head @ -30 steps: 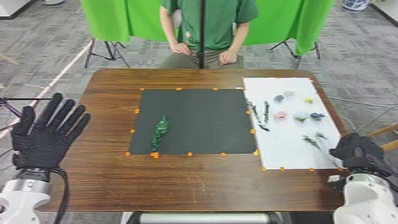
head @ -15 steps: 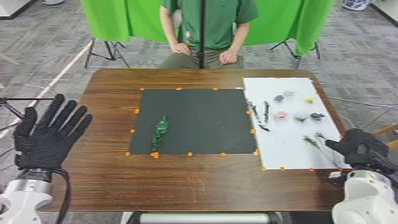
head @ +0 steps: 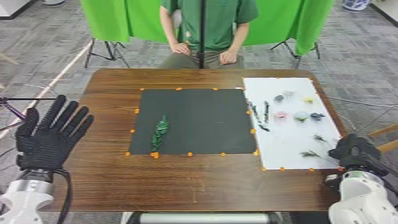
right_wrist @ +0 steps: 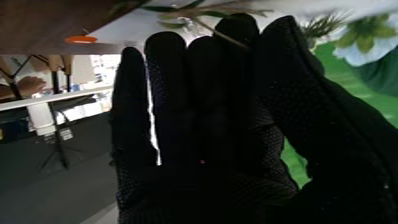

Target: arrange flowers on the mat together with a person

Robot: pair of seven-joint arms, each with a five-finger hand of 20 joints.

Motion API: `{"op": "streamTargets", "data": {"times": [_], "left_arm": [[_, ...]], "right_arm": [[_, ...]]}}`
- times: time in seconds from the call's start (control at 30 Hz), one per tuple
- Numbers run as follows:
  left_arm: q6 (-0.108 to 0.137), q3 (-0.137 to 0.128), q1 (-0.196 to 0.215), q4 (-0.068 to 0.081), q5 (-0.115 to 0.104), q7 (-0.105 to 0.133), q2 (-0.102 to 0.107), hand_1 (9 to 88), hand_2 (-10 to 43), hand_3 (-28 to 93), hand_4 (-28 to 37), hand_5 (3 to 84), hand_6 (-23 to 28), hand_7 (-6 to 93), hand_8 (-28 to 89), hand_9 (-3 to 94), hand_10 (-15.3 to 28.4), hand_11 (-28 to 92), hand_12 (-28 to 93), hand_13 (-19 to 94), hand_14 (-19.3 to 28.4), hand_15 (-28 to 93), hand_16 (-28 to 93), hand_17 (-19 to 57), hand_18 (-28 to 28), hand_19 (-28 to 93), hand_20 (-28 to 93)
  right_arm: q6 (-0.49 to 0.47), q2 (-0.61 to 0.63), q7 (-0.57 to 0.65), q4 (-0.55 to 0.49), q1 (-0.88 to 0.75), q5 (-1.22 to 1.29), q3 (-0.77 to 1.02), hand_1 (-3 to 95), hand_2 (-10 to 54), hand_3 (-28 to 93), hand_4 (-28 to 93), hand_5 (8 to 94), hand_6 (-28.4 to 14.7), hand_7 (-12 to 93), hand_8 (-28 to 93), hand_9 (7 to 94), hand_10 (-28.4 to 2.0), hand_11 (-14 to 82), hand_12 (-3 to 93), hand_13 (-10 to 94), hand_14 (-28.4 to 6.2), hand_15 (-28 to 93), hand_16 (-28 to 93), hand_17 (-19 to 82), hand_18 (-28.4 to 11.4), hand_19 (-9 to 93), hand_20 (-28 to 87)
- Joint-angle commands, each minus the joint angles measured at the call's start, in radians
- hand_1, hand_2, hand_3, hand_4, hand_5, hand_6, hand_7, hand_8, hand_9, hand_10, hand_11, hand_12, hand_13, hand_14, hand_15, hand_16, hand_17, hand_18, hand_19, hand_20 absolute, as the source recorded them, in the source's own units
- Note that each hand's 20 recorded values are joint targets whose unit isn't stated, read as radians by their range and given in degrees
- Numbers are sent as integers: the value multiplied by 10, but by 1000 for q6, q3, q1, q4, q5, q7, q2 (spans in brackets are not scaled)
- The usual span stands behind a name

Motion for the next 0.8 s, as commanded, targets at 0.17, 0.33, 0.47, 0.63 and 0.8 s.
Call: {"op": "streamTargets", "data": {"times": [0.17,0.33,0.47,0.63,0.8], "left_arm": [[6,0,6,8,-6,-17,-3,272,113,675,-283,388,59,45,-75,354,141,137,87,258,161,246,-44,-34,130,280,120],[3,-6,14,3,-4,-15,-3,273,113,674,-283,388,58,46,-75,355,142,138,87,258,161,248,-43,-34,129,280,119],[8,-3,10,2,-3,-12,-1,272,113,674,-283,388,58,46,-75,354,141,138,87,259,161,249,-44,-34,129,279,119],[14,1,4,4,-3,-9,7,272,114,675,-283,388,58,45,-75,355,142,137,87,259,162,247,-45,-34,130,279,119],[16,10,2,2,-1,-12,12,272,113,673,-283,388,58,46,-75,355,141,137,87,259,162,247,-44,-34,130,279,119]], "right_arm": [[154,21,55,-62,5,64,0,516,-95,766,-267,706,13,499,67,669,-99,394,561,551,-83,562,407,246,-194,679,177],[195,30,34,-129,38,130,-18,510,-95,767,-247,688,7,515,78,710,-96,383,546,597,-76,559,417,275,-205,716,201],[197,32,21,-169,99,152,-77,508,-95,766,-240,682,2,526,74,717,-95,381,553,600,-79,563,427,277,-207,721,210],[173,-7,19,-176,230,140,-201,508,-95,767,-235,680,0,530,71,717,-96,382,558,599,-82,568,431,275,-210,723,215],[168,-70,50,-148,344,124,-333,505,-95,769,-227,682,-2,530,72,716,-98,384,558,598,-85,573,428,274,-215,726,218]]}}
